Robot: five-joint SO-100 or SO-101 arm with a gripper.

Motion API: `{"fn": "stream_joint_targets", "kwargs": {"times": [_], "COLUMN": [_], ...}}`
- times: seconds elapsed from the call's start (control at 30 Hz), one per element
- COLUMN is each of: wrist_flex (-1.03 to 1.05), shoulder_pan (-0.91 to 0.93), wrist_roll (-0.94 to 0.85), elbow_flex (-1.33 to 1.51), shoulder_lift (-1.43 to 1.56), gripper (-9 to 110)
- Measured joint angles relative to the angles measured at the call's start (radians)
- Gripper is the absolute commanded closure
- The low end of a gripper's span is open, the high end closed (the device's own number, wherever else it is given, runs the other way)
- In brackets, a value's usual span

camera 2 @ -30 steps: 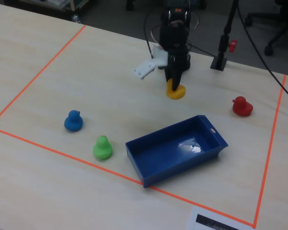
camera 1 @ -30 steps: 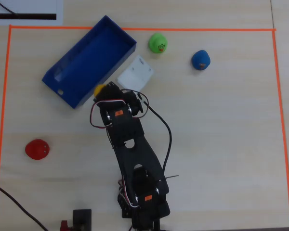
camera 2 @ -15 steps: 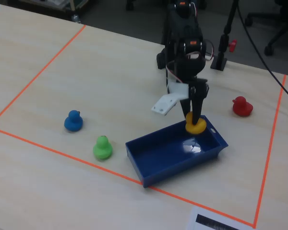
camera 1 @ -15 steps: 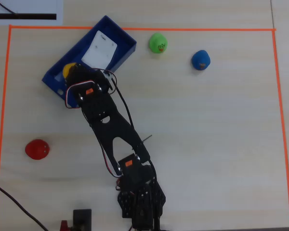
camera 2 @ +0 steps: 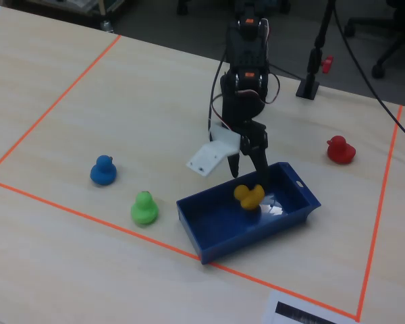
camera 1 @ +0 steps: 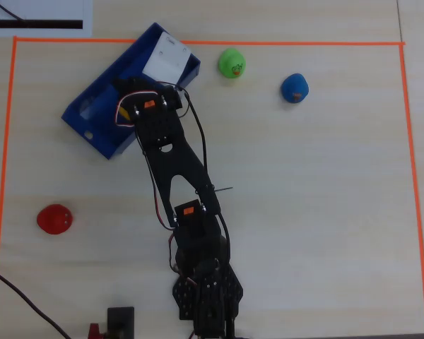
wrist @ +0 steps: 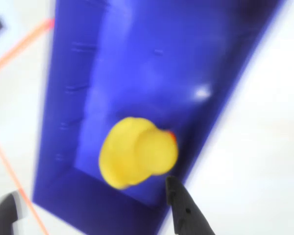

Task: Grasp yellow duck and put it into box.

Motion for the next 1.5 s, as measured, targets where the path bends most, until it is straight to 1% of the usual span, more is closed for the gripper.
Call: {"fn": "stream_joint_targets", "kwargs": {"times": [0.07,0.1,0.2,0.3,0.47,0.57,0.63,0.73,0.83,0.93,1.03,1.5], "wrist_flex": [0.058,0.086,0.150,0.184,0.183,0.127,0.104,0.094,0.127,0.187,0.196,0.196], "shoulder_pan": [0.026,0.040,0.063,0.058,0.092,0.147,0.179,0.218,0.233,0.275,0.314,0.318], "wrist_roll": [-0.009,-0.011,-0.032,-0.103,-0.261,-0.360,-0.408,-0.434,-0.465,-0.483,-0.486,-0.486], "elbow_flex": [0.000,0.000,0.054,0.224,0.678,1.002,1.216,1.488,1.690,1.789,1.792,1.792], "shoulder_lift": [0.095,0.158,0.382,0.669,1.161,1.427,1.575,1.733,1.836,1.939,1.951,1.951], "gripper": [97,101,101,101,101,101,101,101,101,101,101,101]}}
